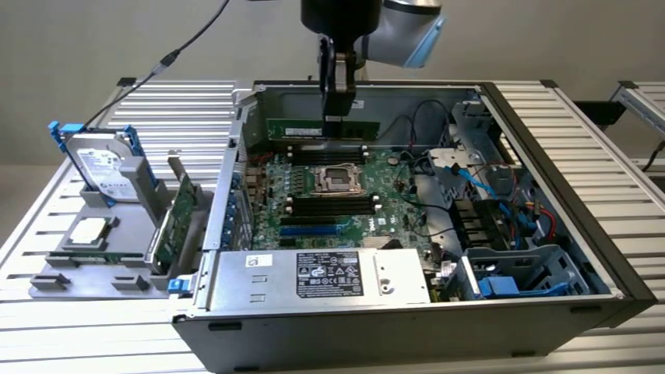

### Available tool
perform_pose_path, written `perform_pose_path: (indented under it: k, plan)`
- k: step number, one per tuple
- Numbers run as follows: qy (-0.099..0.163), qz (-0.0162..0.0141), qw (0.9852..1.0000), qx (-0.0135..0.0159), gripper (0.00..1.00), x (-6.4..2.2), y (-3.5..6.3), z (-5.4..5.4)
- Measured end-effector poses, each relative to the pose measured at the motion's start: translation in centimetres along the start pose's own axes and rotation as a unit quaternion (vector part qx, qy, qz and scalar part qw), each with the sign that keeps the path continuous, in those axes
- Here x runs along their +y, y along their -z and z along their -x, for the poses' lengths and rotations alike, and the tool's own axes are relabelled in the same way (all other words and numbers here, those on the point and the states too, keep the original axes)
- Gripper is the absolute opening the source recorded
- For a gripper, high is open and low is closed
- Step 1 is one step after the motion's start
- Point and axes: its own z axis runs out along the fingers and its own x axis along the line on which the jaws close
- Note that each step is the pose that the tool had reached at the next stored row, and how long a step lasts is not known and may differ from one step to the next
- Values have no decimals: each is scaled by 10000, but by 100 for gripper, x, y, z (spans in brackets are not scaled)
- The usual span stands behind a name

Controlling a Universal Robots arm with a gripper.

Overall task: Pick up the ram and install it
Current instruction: 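Pick up the ram and move it above insertion slot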

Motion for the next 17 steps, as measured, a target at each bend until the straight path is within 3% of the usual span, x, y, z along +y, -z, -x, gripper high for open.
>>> perform_pose_path:
  k: [5, 12, 17]
  plan:
    - [7, -7, 10000, 0, 15, -53, -20, 84]
    - [25, -44, 10000, -5, 15, -87, -69, 192]
    - [33, -71, 10000, -32, 15, -109, -104, 263]
